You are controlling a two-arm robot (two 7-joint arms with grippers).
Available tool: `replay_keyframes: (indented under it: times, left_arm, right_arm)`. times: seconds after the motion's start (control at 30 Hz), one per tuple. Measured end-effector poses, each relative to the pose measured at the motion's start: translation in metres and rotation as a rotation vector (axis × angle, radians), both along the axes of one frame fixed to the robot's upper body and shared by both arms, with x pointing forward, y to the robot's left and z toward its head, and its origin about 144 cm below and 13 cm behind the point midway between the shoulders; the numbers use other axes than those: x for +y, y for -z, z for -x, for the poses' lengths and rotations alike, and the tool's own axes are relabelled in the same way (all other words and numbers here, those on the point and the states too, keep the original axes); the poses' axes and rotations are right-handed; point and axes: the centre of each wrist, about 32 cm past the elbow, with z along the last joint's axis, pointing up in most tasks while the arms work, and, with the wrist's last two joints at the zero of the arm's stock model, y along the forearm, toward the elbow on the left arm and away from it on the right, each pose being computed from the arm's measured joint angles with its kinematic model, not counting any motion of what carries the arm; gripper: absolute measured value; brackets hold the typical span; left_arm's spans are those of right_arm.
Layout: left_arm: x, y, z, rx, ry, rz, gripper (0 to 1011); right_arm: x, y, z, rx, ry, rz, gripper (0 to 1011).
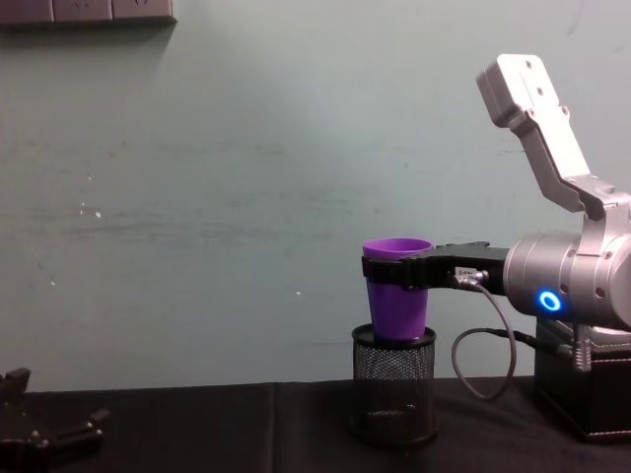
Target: Pick up one cup with a gripper and tap it against the other cup.
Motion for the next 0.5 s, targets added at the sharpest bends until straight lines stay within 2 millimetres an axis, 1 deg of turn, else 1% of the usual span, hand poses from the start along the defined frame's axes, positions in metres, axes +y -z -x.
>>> replay_keyframes:
  times: [0.33, 0.5]
  left_arm:
    - [0.0, 0.0, 0.0, 0.0, 0.0, 0.0, 1005]
    - [0.0, 0.0, 0.0, 0.0, 0.0, 0.0, 1005]
  right_arm:
    - [-0.0002, 0.0005, 0.0005, -0.002, -0.001, -0.002, 734]
    - [-0.0011, 0.0027, 0.0081, -0.009, -0.019, -0.015, 734]
